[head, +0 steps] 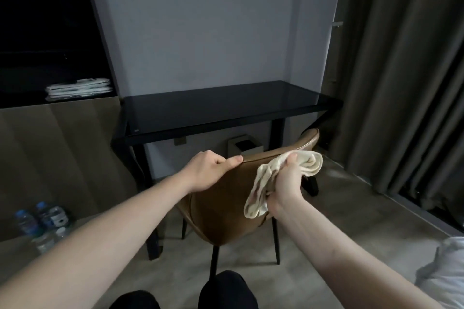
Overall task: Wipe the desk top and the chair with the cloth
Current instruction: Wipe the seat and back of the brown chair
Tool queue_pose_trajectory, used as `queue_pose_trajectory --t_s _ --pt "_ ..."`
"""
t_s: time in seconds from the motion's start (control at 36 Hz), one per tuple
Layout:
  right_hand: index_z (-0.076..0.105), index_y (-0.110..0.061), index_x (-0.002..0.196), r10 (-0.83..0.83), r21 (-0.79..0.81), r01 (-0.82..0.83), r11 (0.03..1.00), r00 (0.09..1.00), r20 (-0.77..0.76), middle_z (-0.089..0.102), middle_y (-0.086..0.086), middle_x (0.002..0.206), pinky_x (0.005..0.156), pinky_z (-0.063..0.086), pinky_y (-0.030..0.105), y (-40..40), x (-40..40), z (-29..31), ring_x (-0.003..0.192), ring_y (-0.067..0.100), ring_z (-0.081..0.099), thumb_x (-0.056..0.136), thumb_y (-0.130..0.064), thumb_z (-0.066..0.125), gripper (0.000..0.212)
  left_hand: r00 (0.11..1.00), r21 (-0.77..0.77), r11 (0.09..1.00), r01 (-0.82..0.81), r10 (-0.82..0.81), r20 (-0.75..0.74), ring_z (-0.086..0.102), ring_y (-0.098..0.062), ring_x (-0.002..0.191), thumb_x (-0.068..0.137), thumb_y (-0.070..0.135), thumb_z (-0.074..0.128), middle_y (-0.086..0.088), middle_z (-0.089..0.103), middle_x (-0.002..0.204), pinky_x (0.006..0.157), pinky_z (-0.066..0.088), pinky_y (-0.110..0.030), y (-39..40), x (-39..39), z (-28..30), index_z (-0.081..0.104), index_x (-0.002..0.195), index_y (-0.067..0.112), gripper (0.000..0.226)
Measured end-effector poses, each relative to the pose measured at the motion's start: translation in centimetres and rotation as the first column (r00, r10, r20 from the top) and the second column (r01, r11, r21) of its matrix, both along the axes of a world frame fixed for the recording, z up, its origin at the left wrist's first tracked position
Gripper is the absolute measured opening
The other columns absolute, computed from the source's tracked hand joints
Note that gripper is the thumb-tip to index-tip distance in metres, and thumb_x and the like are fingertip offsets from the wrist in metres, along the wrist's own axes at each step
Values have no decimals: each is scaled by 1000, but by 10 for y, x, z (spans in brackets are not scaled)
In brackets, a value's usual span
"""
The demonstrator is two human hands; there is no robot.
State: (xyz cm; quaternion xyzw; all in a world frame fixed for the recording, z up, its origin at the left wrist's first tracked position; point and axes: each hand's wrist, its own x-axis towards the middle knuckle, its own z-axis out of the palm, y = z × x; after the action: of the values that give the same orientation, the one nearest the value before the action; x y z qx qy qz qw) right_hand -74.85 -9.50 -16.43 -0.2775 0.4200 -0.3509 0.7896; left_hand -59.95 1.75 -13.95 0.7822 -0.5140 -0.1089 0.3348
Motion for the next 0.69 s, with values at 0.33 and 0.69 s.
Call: queue_pose_trajectory --t_s 0.33,0.69 --pt "53 -23 98 -6 236 28 971 996 -93 63 4 83 66 48 31 -21 43 -121 65 22 60 86 -67 50 46 941 184 983 16 -77 329 64 -15 69 84 84 42 4 66 68 63 48 -34 -86 -46 39 69 72 24 66" --pt "64 -15 65 111 181 -87 980 985 -131 64 3 60 66 46 36 -63 18 -90 63 22 58 96 -47 43 49 940 86 995 49 -75 333 59 -12 51 88 76 50 4 59 53 53 42 -26 -79 -47 33 67 67 21 61"
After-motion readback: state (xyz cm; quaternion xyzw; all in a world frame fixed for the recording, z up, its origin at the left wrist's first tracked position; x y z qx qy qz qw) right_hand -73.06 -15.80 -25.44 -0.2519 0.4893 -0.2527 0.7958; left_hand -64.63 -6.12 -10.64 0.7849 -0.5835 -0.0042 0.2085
